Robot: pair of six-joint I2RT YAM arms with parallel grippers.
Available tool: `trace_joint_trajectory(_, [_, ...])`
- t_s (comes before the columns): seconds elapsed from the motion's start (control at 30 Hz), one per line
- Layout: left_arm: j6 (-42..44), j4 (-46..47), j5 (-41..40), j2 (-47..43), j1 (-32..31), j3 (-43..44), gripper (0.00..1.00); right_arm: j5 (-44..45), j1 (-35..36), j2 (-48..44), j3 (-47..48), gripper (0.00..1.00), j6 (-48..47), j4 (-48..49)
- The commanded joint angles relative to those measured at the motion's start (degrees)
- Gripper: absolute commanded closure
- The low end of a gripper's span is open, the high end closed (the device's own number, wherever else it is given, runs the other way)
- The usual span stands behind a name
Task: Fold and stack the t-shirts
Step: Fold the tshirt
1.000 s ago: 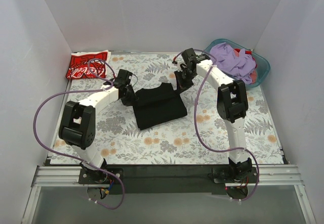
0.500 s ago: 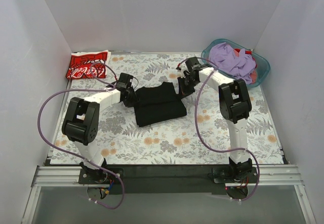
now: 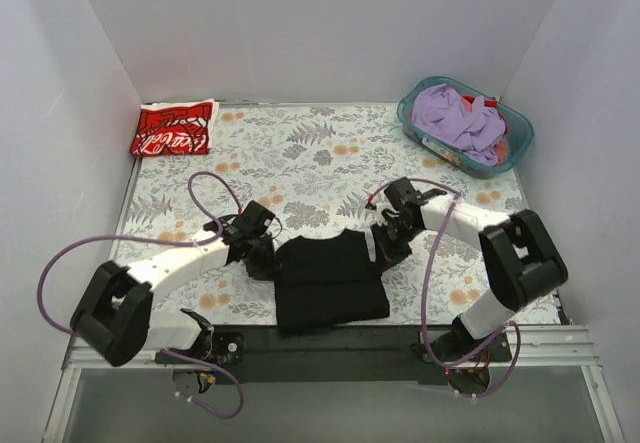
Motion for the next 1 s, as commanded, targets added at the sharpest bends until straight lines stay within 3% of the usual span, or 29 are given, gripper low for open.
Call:
trace_joint_trajectory(0.0, [-3.8, -13.0, -2.9, -11.7, -0.2, 0.1, 1.0, 0.8, 0.8, -9.3, -4.2, 0.99, 0.9, -5.5])
trace_joint_trajectory(0.1, [-3.0, -15.4, -1.8, -16.2, -0.3, 4.7, 1.0, -0.2, 0.8, -14.8, -3.6, 0.99, 1.4, -7.3])
trace_joint_trajectory(0.23, [-2.4, -14.8, -1.0, -15.6, -0.1, 8.9, 1.0, -1.1, 0.8, -14.8, 1.9, 0.99, 0.5, -9.9])
trace_joint_trajectory(0.37, [-0.9, -12.9, -4.3, -11.3, 1.6, 9.9, 1.0, -2.4, -0.8, -9.5, 6.2, 0.99, 0.0, -9.8])
trace_joint_trajectory(0.5, [1.6, -4.6, -2.4, -6.7, 7.3, 7.3, 1.0, -2.6, -1.3, -2.3, 10.6, 0.99, -1.5, -8.9])
trace_joint_trajectory(0.77, [2.8, 0.2, -0.6, 0.7, 8.1, 6.5, 0.99, 0.6, -1.7, 7.2, 11.4, 0.99, -2.2, -4.4])
trace_joint_trajectory(0.87, [2.8, 0.6, -1.9, 0.6, 8.1, 6.1, 0.92, 0.3, -1.7, 7.7, 12.7, 0.97, -1.9, -4.1])
trace_joint_trajectory(0.97, [2.8, 0.5, -3.4, -1.6, 8.1, 6.2, 0.78, 2.7, -1.7, 3.9, 14.3, 0.88, -1.0, -3.6])
